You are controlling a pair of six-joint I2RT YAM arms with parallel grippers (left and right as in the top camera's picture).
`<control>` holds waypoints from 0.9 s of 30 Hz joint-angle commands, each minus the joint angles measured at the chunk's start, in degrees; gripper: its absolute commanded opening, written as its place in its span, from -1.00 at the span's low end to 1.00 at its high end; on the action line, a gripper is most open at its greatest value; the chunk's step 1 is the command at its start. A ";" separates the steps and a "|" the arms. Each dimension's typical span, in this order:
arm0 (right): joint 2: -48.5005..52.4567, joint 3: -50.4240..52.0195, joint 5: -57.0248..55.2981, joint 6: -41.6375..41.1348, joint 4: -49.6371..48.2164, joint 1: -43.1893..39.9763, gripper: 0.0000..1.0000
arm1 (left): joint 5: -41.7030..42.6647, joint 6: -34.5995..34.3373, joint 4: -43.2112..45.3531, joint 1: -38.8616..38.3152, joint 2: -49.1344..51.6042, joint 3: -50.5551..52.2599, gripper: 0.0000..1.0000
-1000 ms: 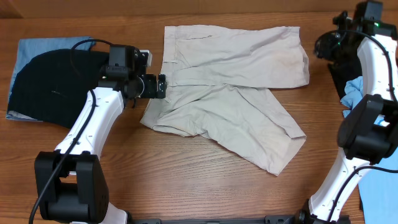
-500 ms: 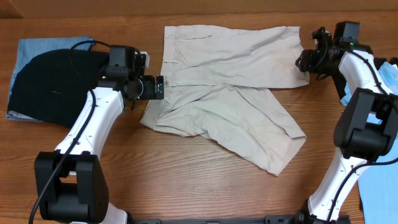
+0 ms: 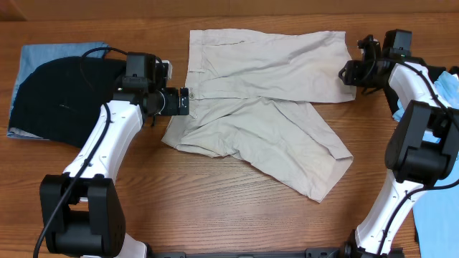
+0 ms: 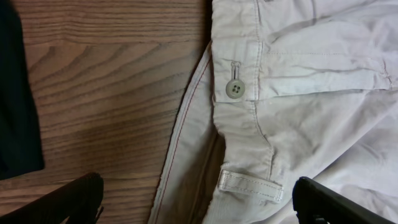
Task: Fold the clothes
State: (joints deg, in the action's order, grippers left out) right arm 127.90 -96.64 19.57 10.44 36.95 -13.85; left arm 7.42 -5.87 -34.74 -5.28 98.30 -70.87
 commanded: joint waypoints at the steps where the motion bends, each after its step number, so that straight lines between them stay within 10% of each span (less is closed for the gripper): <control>1: -1.01 -1.84 1.11 -1.22 -0.24 -0.04 -0.07 | -0.55 -0.57 -0.22 -0.37 -1.22 -1.33 1.00; 15: 4.94 -1.57 -4.52 -1.01 -1.14 -0.04 -0.17 | -0.59 -0.35 -0.59 -0.33 -1.22 -1.33 1.00; 22: 3.93 -1.90 -4.48 -1.05 -0.68 -0.15 -0.92 | -2.54 -0.35 -0.96 -0.33 -1.22 -1.33 1.00; 27: 0.11 -4.39 -5.84 -1.05 1.90 -1.57 -0.92 | -2.54 -0.35 -0.96 -0.33 -1.22 -1.33 1.00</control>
State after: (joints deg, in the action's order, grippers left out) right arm 131.22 -98.43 14.96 9.23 38.13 -14.06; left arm 5.67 -5.87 -35.62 -5.28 98.30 -70.87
